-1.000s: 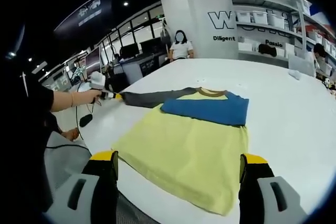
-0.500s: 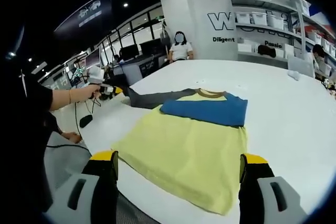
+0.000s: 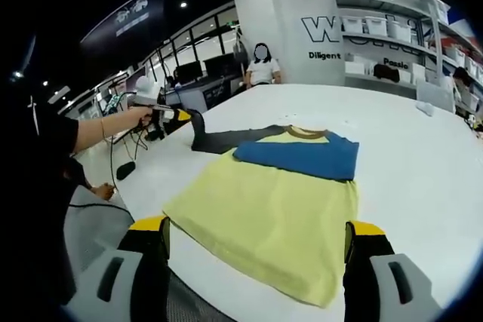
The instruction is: Fold the garment on the visible template until the final outline fits inside the template.
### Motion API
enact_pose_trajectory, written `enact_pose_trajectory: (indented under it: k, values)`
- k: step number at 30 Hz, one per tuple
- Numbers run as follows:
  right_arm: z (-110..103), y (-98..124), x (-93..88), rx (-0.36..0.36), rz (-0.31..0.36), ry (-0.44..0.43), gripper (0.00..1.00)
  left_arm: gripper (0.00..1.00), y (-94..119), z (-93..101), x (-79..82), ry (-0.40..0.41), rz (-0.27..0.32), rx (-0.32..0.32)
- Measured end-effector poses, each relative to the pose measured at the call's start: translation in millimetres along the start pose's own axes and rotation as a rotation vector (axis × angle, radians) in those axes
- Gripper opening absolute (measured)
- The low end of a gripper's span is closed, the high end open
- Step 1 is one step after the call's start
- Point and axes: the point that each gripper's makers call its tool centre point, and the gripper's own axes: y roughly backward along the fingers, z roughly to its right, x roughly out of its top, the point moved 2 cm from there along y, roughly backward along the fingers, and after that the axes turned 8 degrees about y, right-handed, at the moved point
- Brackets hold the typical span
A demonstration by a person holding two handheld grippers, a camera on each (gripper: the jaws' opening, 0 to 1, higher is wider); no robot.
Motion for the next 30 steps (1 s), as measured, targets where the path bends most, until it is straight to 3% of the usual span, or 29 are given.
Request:
enact_pose_trajectory:
  k: [10,24,30]
  values:
    - [0,-1,-1.4,0.011,-0.007,0.008,0.99,0.0,-16,49.4,26.1,-0.068,0.018,-0.114]
    - [1,0,-2.6,0.017,-0.011,0.01,0.99,0.0,-34,107.6,48.9,-0.068,0.041,-0.198]
    - [2,0,-3.0,0.017,-0.012,0.011,0.99,0.0,-36,116.5,51.3,-0.073,0.04,-0.215]
